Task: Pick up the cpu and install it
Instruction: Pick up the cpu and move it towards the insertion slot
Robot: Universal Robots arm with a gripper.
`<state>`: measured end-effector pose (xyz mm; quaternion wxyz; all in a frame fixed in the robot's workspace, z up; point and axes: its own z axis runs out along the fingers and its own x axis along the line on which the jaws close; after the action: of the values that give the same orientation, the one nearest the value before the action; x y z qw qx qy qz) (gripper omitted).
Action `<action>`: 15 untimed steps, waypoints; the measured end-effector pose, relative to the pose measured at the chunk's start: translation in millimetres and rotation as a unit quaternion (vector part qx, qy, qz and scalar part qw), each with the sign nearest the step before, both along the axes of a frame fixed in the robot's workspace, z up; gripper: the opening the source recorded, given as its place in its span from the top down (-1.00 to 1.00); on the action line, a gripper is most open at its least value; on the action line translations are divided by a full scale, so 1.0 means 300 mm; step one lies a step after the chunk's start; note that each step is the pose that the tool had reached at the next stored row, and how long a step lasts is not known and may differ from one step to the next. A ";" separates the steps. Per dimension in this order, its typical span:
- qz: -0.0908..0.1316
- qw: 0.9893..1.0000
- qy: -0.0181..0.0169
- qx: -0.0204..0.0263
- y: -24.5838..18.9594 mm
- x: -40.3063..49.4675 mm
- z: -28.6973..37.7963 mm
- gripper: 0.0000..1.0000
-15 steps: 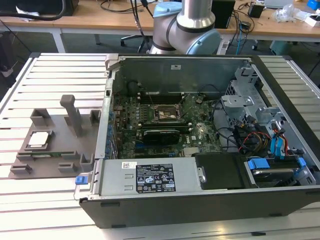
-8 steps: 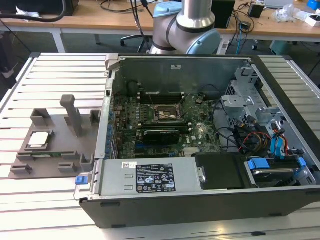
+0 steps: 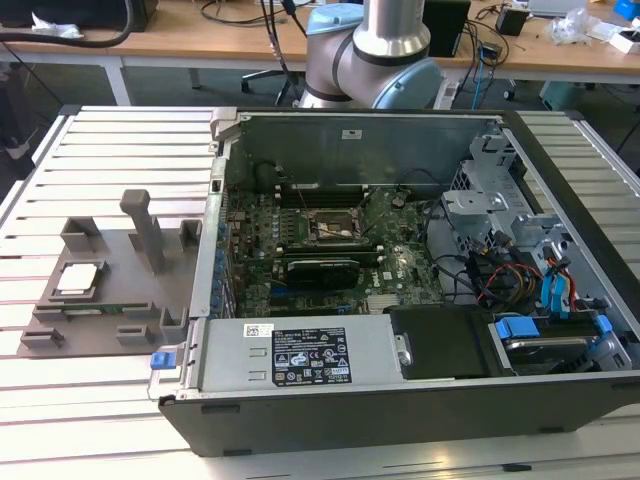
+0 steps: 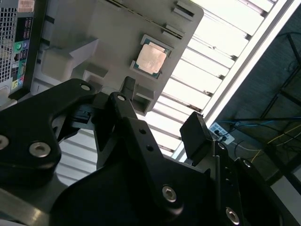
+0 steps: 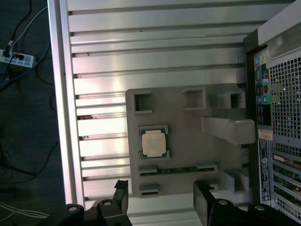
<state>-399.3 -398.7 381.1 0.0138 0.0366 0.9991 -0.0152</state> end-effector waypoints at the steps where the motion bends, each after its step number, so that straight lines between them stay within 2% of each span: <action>1: 0.000 1.000 0.000 0.000 0.000 0.000 -0.001 -0.33; 15: 0.000 1.000 0.000 0.000 0.000 0.000 -0.016 -0.33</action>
<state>-399.3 -398.7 376.4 0.0138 0.0367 0.9991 -0.0152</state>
